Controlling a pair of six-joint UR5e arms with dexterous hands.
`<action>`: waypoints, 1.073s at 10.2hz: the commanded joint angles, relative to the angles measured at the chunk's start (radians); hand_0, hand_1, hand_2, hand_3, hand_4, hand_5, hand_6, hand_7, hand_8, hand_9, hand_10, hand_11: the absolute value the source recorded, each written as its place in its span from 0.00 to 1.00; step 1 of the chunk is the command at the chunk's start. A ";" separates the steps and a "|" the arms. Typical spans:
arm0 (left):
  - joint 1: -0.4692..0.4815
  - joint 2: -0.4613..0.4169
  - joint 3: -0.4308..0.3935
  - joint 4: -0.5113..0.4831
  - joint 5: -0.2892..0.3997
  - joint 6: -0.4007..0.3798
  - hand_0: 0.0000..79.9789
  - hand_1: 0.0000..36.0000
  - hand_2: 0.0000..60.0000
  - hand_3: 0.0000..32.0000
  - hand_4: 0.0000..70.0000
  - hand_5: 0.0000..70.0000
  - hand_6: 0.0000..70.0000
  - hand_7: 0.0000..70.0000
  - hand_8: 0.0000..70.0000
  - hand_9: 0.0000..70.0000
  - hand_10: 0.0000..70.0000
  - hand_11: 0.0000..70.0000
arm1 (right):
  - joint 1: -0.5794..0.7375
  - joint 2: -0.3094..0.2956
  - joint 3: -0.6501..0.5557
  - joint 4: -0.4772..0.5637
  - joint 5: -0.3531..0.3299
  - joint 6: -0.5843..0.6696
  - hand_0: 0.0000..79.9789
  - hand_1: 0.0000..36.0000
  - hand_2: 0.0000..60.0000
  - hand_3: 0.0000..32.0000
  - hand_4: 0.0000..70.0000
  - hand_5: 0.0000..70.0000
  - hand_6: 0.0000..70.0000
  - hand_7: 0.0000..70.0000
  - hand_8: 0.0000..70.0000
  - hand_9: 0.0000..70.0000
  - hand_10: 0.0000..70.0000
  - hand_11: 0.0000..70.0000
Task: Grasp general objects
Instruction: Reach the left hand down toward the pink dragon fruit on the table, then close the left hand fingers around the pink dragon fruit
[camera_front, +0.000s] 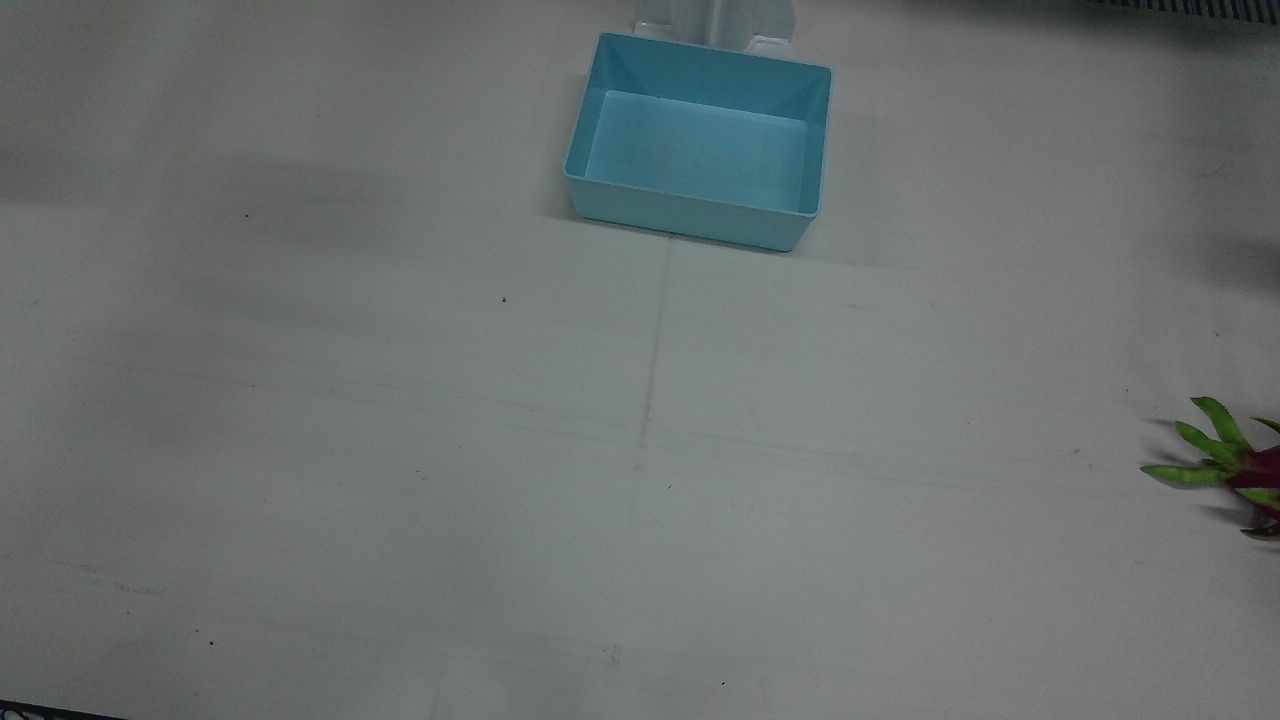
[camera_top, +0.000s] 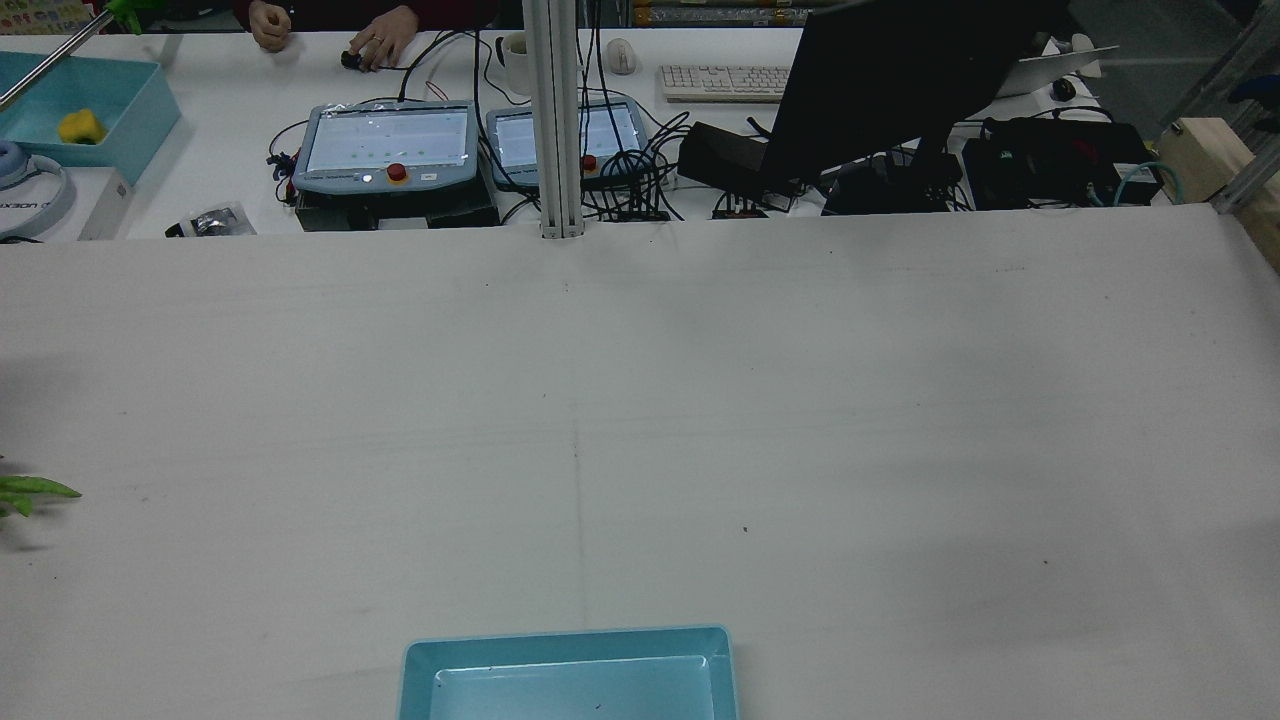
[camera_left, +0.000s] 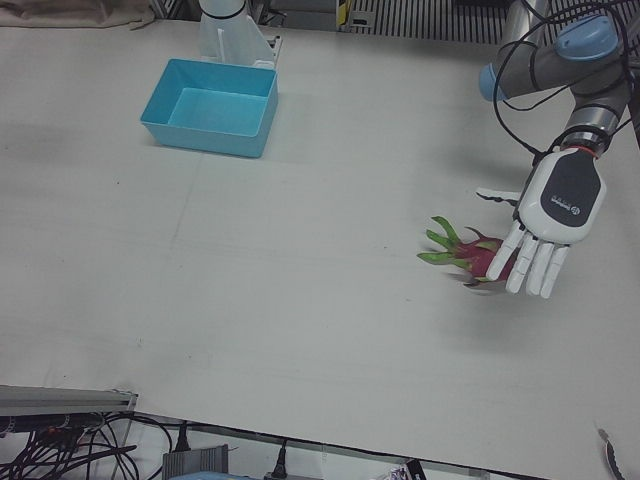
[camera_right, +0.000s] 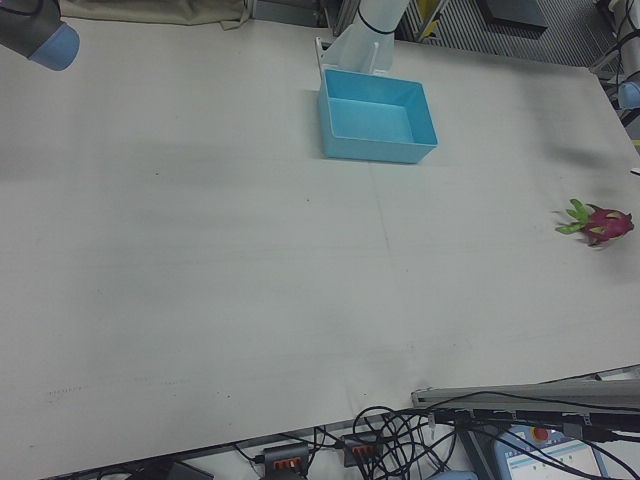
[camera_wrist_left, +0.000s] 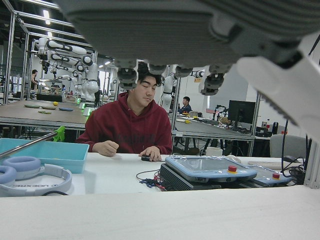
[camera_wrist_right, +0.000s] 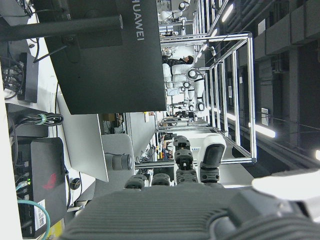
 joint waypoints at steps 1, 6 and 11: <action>0.066 -0.037 0.146 -0.063 -0.054 0.003 0.60 0.23 0.00 0.19 0.00 0.00 0.00 0.08 0.00 0.00 0.00 0.00 | 0.000 0.000 0.001 0.000 0.000 0.000 0.00 0.00 0.00 0.00 0.00 0.00 0.00 0.00 0.00 0.00 0.00 0.00; 0.068 0.020 0.180 -0.104 0.013 0.060 0.59 0.26 0.00 0.66 0.00 0.00 0.00 0.00 0.00 0.00 0.00 0.00 | 0.000 0.000 0.001 0.000 0.000 0.000 0.00 0.00 0.00 0.00 0.00 0.00 0.00 0.00 0.00 0.00 0.00 0.00; 0.097 0.011 0.174 -0.103 0.007 0.062 0.63 0.38 0.00 0.98 0.00 0.00 0.00 0.00 0.00 0.00 0.00 0.00 | 0.000 0.000 0.001 0.000 0.000 0.000 0.00 0.00 0.00 0.00 0.00 0.00 0.00 0.00 0.00 0.00 0.00 0.00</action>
